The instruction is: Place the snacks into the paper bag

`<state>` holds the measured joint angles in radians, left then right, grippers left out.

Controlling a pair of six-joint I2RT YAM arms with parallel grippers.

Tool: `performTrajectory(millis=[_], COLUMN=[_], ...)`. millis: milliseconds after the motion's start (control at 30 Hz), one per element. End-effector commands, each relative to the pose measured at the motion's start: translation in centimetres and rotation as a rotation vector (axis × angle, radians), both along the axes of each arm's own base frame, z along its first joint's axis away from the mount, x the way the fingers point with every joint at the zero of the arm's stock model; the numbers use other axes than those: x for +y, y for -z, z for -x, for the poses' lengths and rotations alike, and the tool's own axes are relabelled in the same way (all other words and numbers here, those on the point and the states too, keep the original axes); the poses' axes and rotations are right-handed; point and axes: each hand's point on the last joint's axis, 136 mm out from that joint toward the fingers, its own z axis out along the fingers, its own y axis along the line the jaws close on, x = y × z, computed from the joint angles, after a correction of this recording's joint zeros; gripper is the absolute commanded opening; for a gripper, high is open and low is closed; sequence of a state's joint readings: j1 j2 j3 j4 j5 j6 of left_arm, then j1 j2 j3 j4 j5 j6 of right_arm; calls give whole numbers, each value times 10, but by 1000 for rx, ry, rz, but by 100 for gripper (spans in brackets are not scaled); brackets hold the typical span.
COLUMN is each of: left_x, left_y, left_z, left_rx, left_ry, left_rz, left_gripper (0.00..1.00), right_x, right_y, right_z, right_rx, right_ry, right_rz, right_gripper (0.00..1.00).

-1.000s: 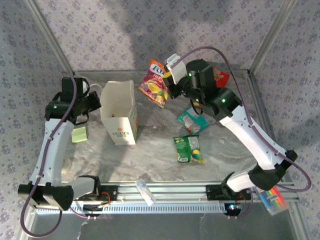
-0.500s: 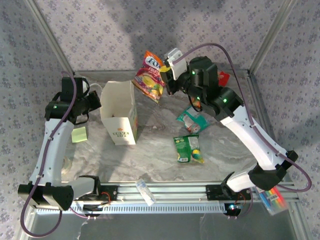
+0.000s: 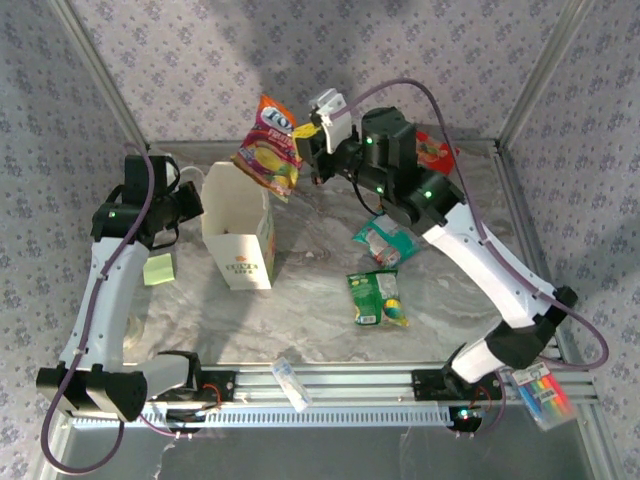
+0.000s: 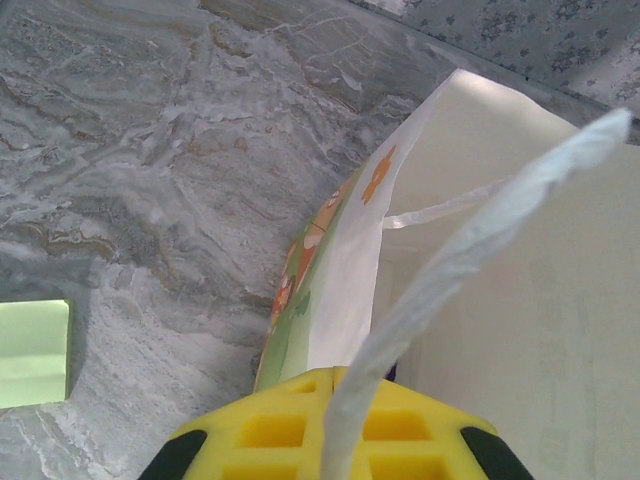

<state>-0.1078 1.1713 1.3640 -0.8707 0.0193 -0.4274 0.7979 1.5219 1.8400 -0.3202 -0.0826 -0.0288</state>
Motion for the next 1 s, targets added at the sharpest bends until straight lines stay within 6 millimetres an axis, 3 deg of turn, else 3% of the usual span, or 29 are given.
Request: performTrajectory(millis=[0, 500, 733, 967], left_x=[-7, -4, 1, 1], left_y=[-7, -8, -8, -4], left_z=[3, 6, 9, 8], left_rx=[-34, -62, -62, -52], left_ry=[35, 25, 13, 8], left_rz=[15, 22, 20, 36], left_gripper=[6, 7, 8, 9], right_x=[11, 70, 95, 96], right_y=[-45, -57, -47, -42], right_z=[12, 11, -6, -33], right_rx=[-66, -66, -33, -10], right_ry=[-65, -145, -147, -81], right_rz=[-136, -232, -222, -236], right_gripper=[5, 5, 5, 6])
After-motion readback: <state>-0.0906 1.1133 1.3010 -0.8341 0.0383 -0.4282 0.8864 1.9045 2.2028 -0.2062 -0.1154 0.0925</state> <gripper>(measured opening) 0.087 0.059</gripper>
